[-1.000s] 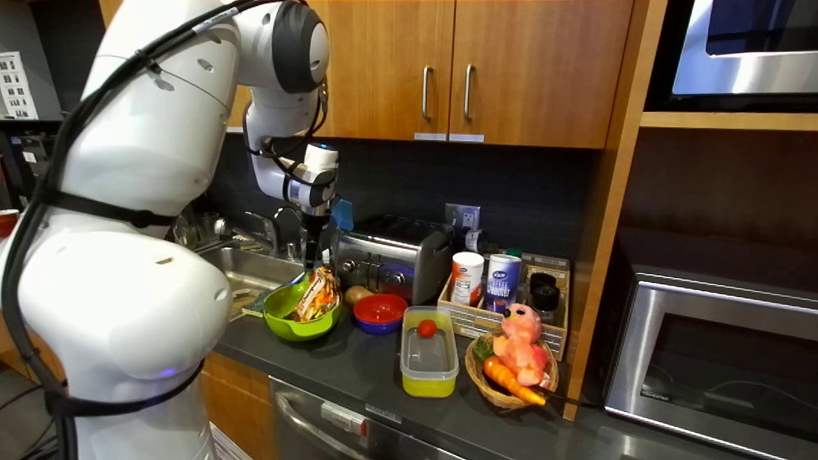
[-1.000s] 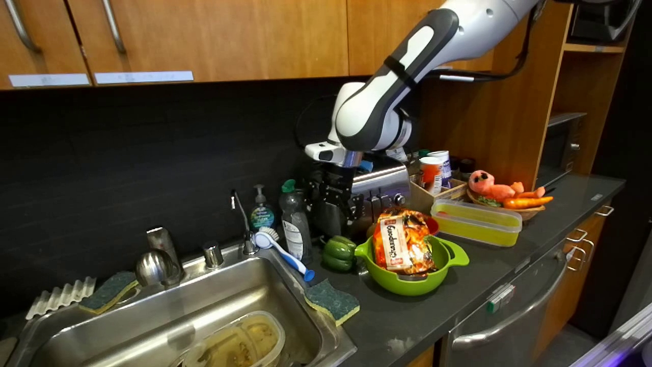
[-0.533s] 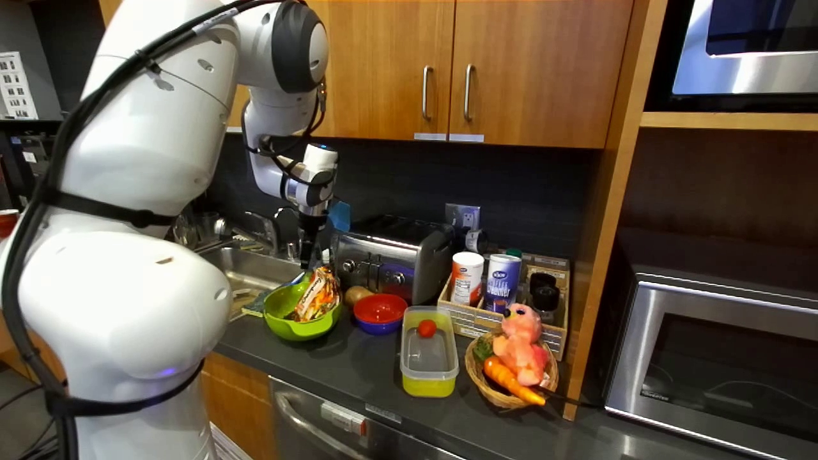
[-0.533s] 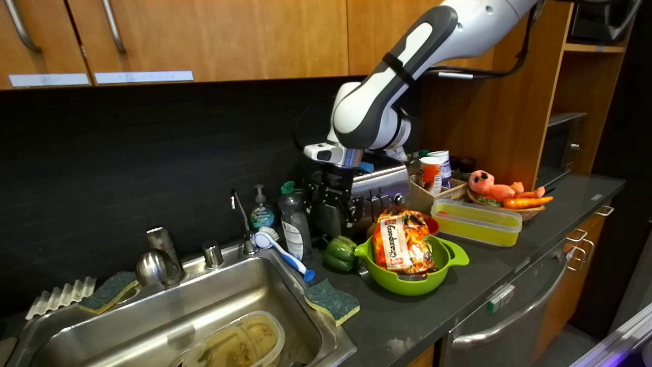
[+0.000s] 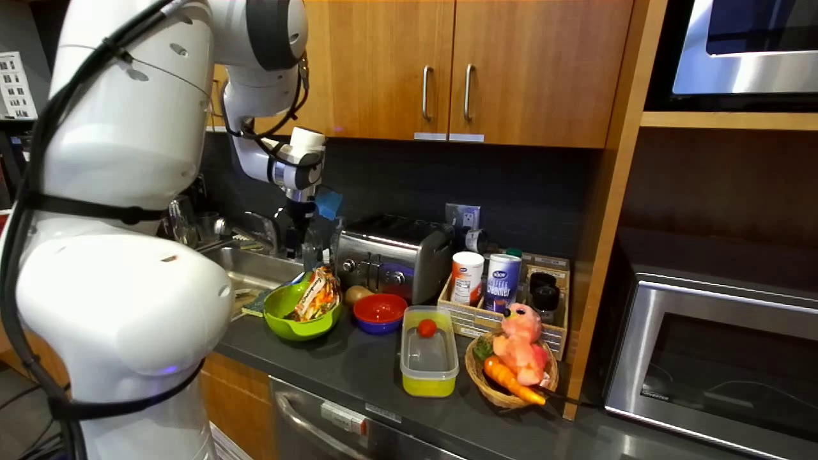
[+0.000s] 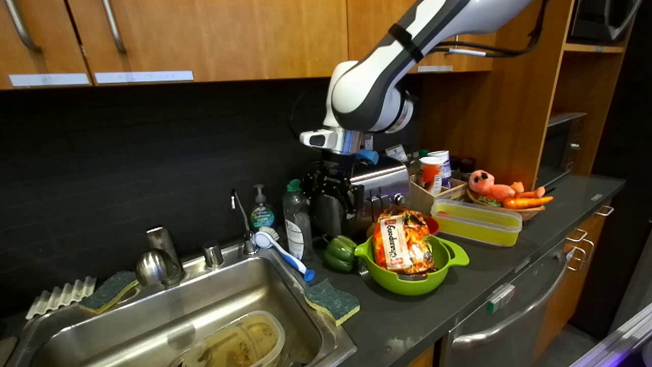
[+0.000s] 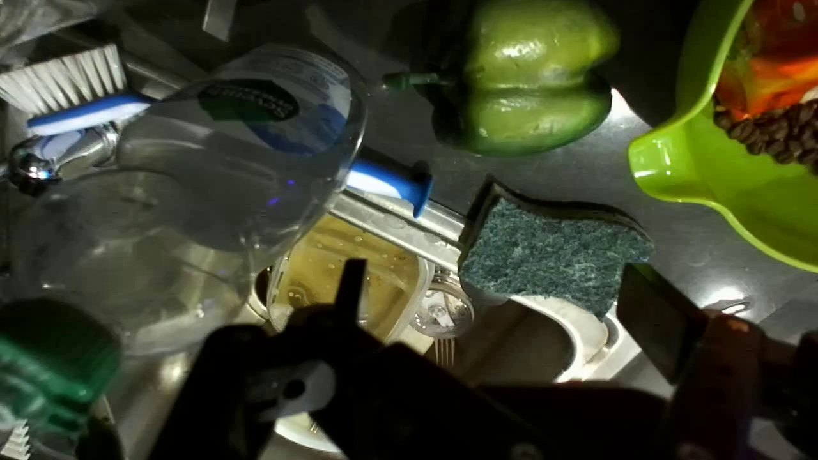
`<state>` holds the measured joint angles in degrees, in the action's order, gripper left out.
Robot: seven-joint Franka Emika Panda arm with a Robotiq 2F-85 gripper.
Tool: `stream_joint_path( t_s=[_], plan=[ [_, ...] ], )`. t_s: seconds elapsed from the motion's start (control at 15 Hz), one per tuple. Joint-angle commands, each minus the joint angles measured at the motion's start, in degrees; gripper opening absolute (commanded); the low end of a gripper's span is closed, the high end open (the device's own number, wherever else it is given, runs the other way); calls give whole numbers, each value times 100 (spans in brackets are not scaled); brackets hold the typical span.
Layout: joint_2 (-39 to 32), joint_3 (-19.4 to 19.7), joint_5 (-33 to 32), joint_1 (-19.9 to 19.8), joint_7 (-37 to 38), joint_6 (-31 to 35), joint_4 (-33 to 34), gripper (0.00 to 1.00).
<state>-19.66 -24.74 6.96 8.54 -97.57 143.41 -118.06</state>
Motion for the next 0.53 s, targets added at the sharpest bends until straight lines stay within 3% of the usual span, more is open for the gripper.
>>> stream_joint_path(
  t_s=[0.0,0.47],
  plan=[
    [458,173,-53,184,549,-113,-347,100],
    [796,293,-94,282,1439,-98,-714,100]
  ],
)
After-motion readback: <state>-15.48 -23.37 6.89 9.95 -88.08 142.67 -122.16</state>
